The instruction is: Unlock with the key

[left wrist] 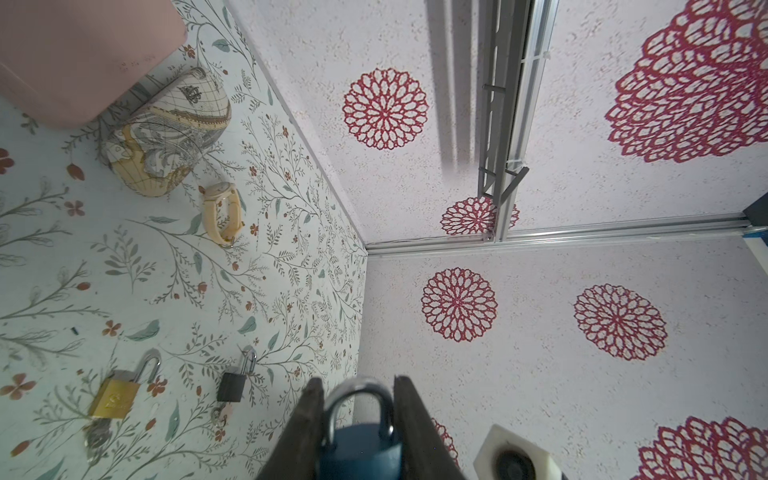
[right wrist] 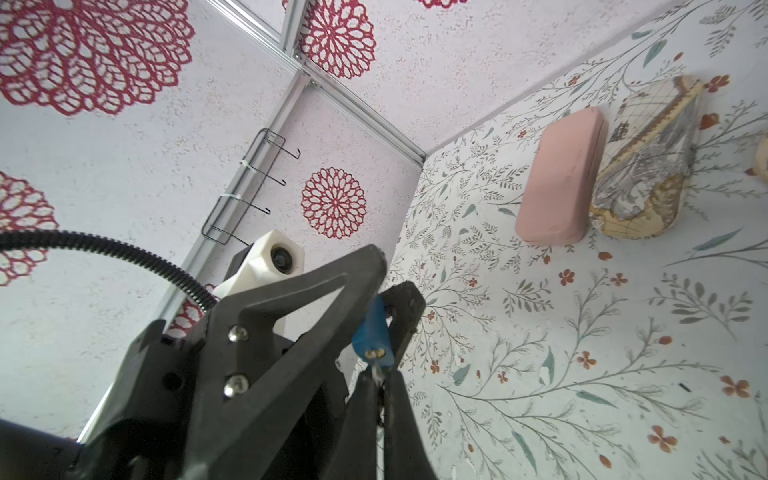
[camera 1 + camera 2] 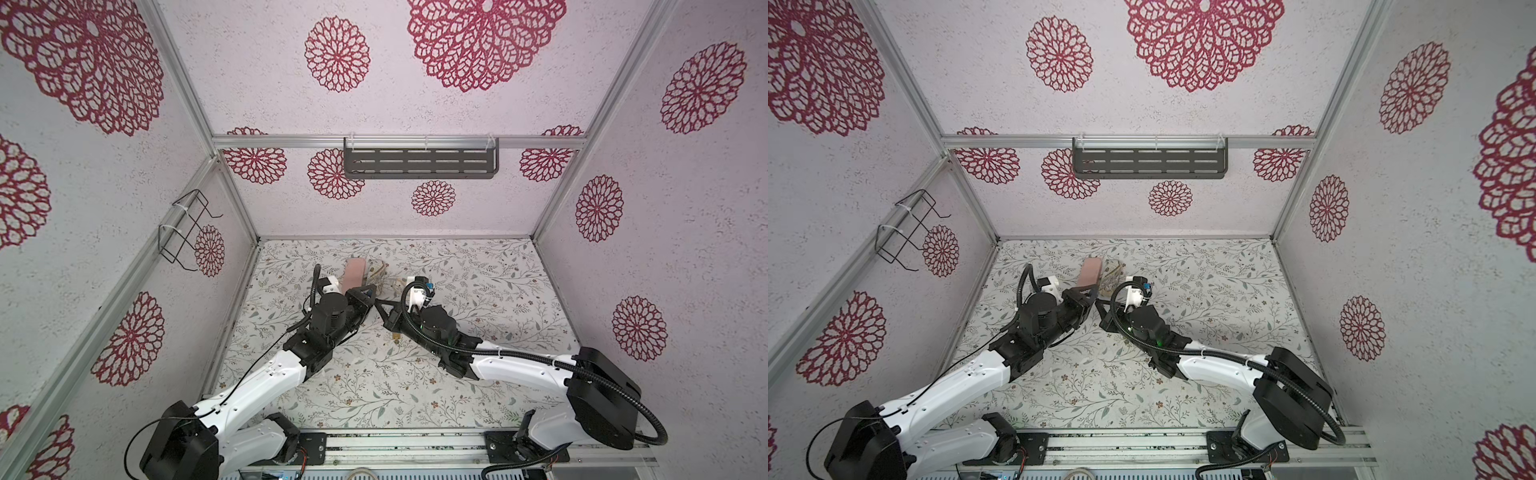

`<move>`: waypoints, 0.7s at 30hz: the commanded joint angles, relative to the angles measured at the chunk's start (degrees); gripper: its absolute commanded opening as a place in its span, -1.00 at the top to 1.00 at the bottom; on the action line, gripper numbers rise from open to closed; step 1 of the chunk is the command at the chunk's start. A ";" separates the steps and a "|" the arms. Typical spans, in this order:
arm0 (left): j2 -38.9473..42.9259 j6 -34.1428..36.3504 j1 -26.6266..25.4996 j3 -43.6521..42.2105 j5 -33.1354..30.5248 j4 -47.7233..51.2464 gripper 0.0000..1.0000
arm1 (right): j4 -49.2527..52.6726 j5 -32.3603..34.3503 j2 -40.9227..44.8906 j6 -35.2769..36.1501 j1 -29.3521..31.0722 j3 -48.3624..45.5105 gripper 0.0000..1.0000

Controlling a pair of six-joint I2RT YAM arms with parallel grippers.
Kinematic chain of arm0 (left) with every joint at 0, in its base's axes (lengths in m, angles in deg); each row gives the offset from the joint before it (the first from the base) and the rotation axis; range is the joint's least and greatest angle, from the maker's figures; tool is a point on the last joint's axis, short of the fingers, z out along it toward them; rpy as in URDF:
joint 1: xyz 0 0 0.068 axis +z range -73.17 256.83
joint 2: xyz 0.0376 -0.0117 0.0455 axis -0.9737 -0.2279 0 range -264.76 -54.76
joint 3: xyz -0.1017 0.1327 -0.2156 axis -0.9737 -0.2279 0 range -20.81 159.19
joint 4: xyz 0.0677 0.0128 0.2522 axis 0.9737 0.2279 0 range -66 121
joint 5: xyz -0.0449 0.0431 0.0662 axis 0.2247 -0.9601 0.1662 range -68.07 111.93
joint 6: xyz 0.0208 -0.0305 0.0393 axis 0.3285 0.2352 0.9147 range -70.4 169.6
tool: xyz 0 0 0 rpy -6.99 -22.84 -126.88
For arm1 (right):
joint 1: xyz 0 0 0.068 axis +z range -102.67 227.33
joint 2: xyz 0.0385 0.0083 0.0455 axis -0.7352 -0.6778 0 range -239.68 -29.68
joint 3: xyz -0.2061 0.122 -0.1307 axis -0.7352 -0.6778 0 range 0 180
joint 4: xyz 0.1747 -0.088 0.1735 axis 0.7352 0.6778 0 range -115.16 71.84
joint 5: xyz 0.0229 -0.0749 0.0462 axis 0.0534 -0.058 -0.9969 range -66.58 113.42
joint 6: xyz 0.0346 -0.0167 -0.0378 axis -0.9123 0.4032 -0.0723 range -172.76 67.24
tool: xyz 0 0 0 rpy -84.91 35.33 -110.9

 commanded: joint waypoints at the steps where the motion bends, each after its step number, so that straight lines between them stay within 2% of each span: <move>1: 1.14 -0.59 -1.90 -0.18 2.40 -4.25 1.00 | -8.98 -0.37 0.62 -5.13 -0.48 1.16 1.00; 9: 1.97 1.90 -1.90 0.09 0.63 -2.15 1.00 | -12.29 -1.46 0.63 -7.39 -0.49 -0.13 1.00; 21: 3.51 5.34 -0.05 4.40 3.02 5.49 1.00 | 0.84 1.94 2.20 3.84 -0.25 1.97 1.00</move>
